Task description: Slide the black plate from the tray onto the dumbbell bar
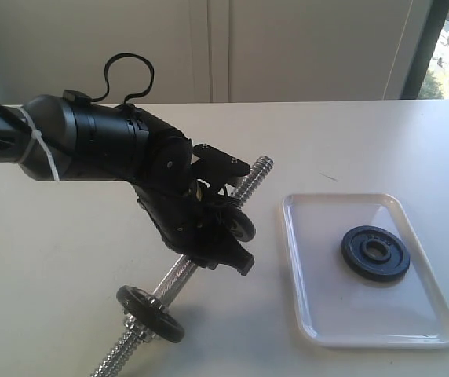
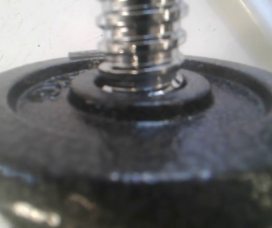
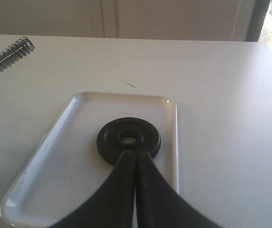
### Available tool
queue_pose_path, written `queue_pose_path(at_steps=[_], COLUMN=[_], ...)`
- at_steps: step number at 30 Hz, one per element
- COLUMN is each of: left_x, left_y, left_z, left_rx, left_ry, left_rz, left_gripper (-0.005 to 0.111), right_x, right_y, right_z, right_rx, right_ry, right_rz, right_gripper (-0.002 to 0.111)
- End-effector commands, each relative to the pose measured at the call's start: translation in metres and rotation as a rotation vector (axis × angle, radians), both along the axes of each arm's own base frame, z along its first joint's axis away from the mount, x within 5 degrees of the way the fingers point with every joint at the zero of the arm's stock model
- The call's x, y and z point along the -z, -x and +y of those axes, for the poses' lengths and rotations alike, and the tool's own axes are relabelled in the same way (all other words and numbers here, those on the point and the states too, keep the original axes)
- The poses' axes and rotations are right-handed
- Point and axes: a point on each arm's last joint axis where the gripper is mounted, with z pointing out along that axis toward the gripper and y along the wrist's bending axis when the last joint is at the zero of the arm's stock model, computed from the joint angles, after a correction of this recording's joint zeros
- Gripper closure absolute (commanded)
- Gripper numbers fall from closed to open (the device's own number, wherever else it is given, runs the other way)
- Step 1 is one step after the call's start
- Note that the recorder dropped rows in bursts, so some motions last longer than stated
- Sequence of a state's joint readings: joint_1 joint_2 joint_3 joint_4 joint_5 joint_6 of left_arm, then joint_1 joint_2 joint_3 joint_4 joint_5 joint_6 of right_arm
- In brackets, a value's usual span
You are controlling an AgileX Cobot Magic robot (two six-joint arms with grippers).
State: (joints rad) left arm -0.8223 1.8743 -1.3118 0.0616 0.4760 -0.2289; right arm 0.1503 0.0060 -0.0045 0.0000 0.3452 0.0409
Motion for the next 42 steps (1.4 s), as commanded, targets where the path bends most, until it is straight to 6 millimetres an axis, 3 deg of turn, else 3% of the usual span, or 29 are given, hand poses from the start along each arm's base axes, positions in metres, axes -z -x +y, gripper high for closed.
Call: queue_pose_path(at_steps=[1, 18, 25, 28, 37, 38, 40, 42], left_x=[-0.032, -0.032, -0.032, -0.032, -0.032, -0.032, -0.033, -0.033], left_y=[0.001, 0.001, 0.001, 0.001, 0.001, 0.001, 0.001, 0.001], left_z=[-0.004, -0.004, -0.004, -0.004, -0.004, -0.004, -0.004, -0.004], left_rx=[-0.015, -0.015, -0.015, -0.015, -0.015, -0.015, -0.015, -0.015], left_ry=[0.111, 0.111, 0.111, 0.111, 0.111, 0.112, 0.114, 0.116], left_rz=[-0.067, -0.067, -0.067, -0.067, -0.067, -0.069, -0.07, -0.072], left_gripper=[0.107, 0.107, 0.107, 0.107, 0.107, 0.107, 0.107, 0.107], right_x=[0.001, -0.004, -0.053, -0.064, -0.07, -0.07, -0.071, -0.08], right_y=[0.0, -0.001, 0.003, 0.007, 0.011, 0.011, 0.009, 0.004], right_z=[0.0, 0.0, -0.001, -0.001, -0.002, -0.003, -0.011, -0.016], right_rx=[-0.001, 0.002, -0.003, -0.008, -0.012, -0.005, 0.061, 0.118], right_ry=[0.001, -0.024, -0.195, -0.215, -0.227, -0.253, -0.474, -0.542], right_rz=[-0.005, -0.054, -0.584, -0.714, -0.794, -0.79, -0.749, -0.721], right_gripper=[0.107, 0.107, 0.107, 0.107, 0.107, 0.108, 0.108, 0.108])
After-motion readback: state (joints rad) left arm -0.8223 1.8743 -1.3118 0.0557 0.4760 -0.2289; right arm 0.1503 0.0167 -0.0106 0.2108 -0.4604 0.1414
